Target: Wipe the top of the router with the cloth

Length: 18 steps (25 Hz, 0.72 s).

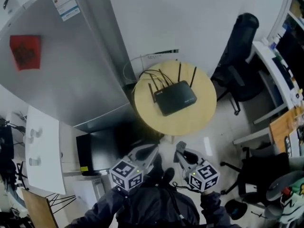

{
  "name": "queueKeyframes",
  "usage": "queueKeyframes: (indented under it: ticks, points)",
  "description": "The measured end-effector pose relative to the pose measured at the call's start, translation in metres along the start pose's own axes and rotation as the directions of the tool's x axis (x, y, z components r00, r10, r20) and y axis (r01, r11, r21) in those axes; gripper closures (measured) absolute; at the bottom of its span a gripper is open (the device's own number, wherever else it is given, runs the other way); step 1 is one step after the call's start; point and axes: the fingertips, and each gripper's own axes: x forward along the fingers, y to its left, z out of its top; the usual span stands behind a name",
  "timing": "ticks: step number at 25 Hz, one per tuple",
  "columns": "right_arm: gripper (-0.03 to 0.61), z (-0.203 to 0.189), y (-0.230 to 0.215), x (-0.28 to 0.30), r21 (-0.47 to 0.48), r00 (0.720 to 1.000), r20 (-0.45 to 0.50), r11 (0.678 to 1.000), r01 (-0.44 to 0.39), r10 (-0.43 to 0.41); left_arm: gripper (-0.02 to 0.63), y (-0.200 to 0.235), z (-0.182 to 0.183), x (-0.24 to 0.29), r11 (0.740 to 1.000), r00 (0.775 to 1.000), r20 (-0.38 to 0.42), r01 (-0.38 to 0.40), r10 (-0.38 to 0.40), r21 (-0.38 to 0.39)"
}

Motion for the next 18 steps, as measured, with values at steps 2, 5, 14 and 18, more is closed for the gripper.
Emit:
queueKeyframes:
  ticks: [2,5,14,18]
  points:
    - [0.508,0.006,-0.02,0.022,-0.005,1.0,-0.019,1.0,-0.005,0.005,0.614,0.014,0.006,0.017,1.0,1.0,-0.001,-0.007,0.007,-0.005]
    - [0.508,0.013,-0.048,0.057,0.01,0.999,-0.051,1.0,0.005,-0.005,0.614,0.041,0.018,0.038,1.0,1.0,0.007,-0.028,0.028,-0.003]
    - [0.508,0.018,-0.106,0.187,0.133,0.988,-0.15,0.989,0.062,-0.042,0.614,0.128,0.047,0.069,0.996,0.996,0.035,-0.08,0.081,-0.031]
    - [0.508,0.002,-0.117,0.244,0.255,0.979,-0.203,0.965,0.068,-0.015,0.614,0.158,0.049,0.071,0.991,0.992,0.025,-0.12,0.121,-0.053]
